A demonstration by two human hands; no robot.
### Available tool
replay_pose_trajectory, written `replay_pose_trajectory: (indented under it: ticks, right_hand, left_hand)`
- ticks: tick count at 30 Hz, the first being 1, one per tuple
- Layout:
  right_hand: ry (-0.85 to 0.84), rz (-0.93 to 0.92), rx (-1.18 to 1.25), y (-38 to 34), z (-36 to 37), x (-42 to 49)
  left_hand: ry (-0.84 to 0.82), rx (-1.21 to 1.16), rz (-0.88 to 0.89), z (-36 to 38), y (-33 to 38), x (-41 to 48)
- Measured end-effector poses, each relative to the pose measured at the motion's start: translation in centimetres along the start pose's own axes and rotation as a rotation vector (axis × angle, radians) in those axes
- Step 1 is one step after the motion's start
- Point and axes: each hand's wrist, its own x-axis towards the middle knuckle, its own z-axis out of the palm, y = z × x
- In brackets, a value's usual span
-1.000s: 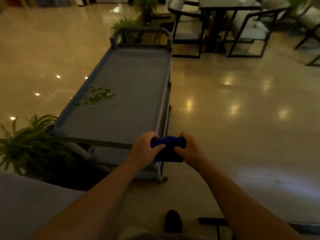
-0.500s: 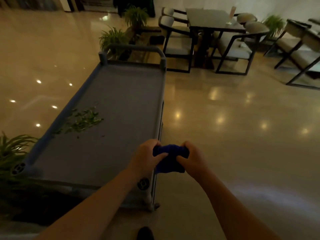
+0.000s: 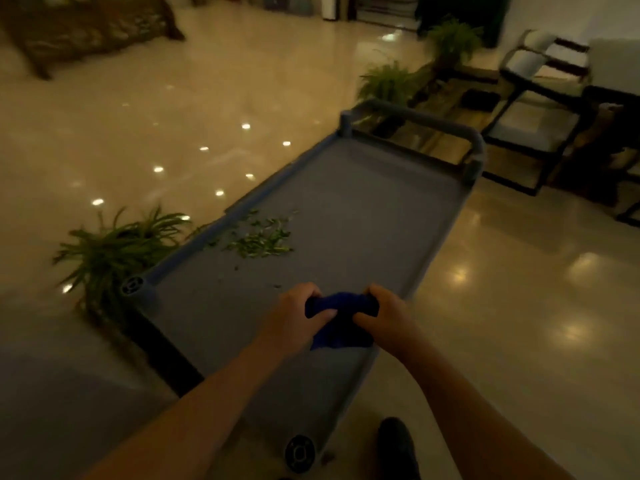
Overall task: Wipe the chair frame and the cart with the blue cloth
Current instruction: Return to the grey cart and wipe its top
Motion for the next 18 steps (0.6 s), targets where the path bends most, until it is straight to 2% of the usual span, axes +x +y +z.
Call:
replay_pose_trajectory:
  ticks: [6, 11, 15, 18]
  right_hand:
    - [-0.368, -0.258, -0.069, 0.6, 0.9, 5.7]
    - [-0.629, -0.438, -0.131, -0.8, 1.9, 5.1]
    - [-0.749, -0.516, -0.227, -0.1, 2.7, 3.6]
    - [-0.776, -0.576, -0.323, 1.6, 3.0, 2.2]
  left_hand:
    - [0.24, 0.033, -0.398, 1.6, 1.1, -2.8]
    - [0.375, 0.059, -0.598, 3.0, 2.0, -7.0]
    - [0.431, 0.082, -0.721, 5.6, 2.0, -10.0]
    - [0.396, 0.132, -0.748, 7.9, 1.6, -11.5]
